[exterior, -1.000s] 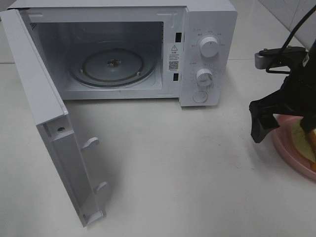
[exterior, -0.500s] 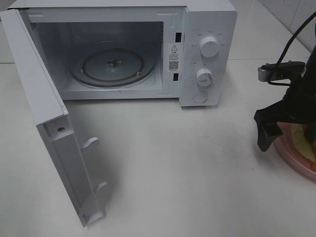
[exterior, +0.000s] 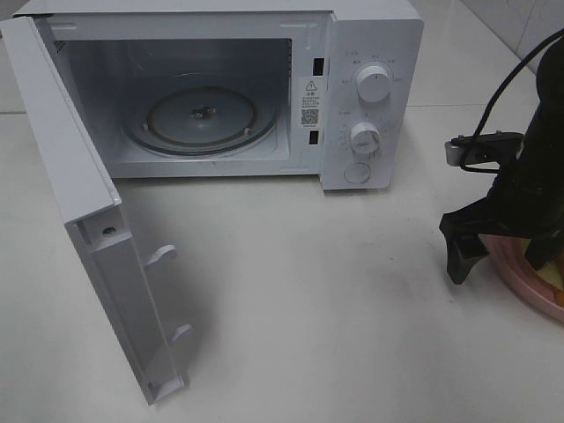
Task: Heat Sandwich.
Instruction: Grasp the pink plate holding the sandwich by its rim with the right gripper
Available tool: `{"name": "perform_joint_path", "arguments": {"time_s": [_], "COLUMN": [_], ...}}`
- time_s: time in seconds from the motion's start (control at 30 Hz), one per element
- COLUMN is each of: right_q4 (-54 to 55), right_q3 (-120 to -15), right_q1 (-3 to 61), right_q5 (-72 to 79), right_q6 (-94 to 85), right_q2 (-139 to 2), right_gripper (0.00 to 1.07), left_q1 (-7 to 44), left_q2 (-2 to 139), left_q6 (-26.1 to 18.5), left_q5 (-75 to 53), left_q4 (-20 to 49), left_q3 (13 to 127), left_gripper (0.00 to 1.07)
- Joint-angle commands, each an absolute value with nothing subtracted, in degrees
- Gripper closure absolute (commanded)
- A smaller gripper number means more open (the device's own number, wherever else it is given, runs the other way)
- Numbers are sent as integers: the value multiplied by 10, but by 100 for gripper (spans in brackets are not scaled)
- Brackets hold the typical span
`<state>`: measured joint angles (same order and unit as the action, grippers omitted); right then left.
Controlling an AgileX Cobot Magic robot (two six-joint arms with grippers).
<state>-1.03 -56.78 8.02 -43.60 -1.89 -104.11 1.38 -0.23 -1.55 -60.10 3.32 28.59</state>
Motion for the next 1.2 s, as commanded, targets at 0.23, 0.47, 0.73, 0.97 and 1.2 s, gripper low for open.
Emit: {"name": "perform_joint_path", "arguments": {"time_s": [0.23, 0.47, 0.73, 0.97, 1.2], "right_q4": [-14, -22, -25, -34, -78], "right_q3": [-570, -569, -569, -569, -569], "right_q1": [77, 77, 77, 77, 77], "right_q5": [-415, -402, -396, -398, -398], "right_q6": [-27, -27, -27, -23, 33], "right_q2": [-1071, -1089, -1089, -1090, -1094], "right_gripper": [15, 16, 18, 41, 77], "left_q1": [13, 13, 13, 13, 13], "left_q2": [-17, -17, -17, -17, -17], "left_q6": [-15, -15, -15, -15, -15], "left_q5": [-593, -593, -593, -593, -593], "left_q4": [34, 34, 34, 34, 34], "left_q3": [284, 284, 284, 284, 284], "left_gripper": [3, 3, 3, 3, 3]}}
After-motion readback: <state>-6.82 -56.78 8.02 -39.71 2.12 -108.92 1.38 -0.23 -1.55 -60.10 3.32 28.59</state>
